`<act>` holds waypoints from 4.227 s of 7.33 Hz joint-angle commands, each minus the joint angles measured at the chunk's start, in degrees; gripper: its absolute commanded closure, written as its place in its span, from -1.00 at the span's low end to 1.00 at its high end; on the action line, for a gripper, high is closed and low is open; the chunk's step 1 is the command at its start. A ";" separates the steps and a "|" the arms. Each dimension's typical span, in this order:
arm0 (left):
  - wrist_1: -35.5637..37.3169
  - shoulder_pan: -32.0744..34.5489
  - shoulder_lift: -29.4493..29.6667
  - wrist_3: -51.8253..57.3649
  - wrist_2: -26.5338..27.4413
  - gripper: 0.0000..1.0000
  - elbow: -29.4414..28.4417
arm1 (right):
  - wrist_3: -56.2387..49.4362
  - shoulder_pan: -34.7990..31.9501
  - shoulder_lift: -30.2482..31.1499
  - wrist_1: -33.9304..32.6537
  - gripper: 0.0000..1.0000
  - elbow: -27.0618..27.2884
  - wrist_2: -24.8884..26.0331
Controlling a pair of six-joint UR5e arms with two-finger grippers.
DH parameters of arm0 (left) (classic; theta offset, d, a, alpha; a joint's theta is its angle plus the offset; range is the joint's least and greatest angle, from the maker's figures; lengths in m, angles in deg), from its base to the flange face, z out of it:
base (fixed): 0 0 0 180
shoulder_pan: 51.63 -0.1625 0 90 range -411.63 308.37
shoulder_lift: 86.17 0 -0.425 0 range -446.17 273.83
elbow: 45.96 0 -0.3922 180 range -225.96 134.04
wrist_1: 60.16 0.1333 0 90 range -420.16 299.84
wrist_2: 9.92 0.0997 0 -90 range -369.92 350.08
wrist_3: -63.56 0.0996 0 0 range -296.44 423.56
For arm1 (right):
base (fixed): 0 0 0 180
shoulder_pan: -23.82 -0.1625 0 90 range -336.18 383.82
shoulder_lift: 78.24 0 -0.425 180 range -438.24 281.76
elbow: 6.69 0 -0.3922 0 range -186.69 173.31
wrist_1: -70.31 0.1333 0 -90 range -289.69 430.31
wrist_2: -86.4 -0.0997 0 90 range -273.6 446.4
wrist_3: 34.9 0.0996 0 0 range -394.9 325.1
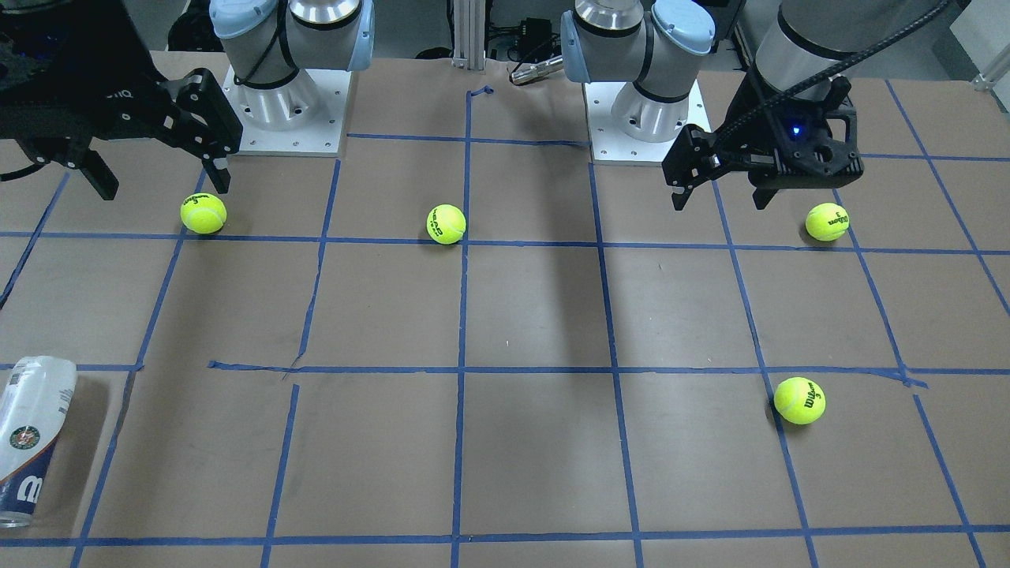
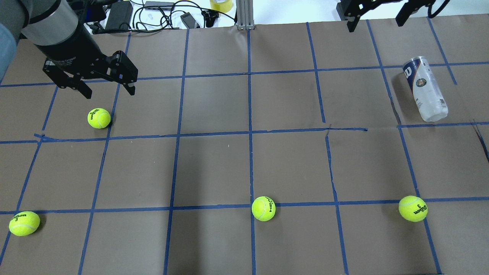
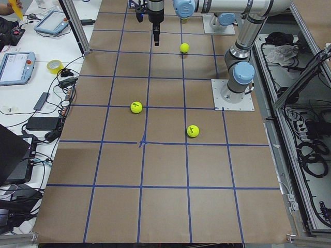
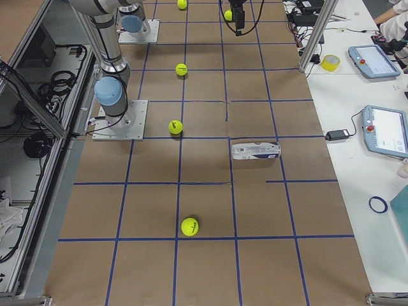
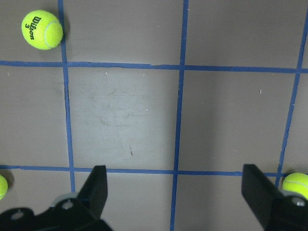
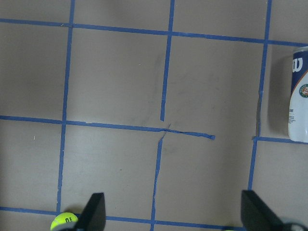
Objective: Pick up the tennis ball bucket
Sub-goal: 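Reach the right gripper down to the white tennis ball can and grasp it, then carry the can with the right gripper toward the table center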
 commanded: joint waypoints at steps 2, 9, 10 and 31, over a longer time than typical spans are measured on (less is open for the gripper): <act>0.02 -0.09 0.01 0.00 0.00 -1.00 -0.05 | -0.14 0.00 -0.03 -0.04 -1.00 0.09 -0.04; 0.02 -0.18 0.01 0.00 0.00 -1.00 -0.05 | -5.41 12.88 -9.65 -3.88 -1.00 -2.70 0.48; 0.02 -0.18 0.01 0.00 0.00 -1.00 0.04 | -8.90 13.53 -15.71 -11.48 -1.00 -3.76 1.18; 1.60 -0.79 0.01 0.00 0.00 -1.00 -0.49 | -29.76 19.11 -31.00 -27.75 0.31 -2.64 -4.01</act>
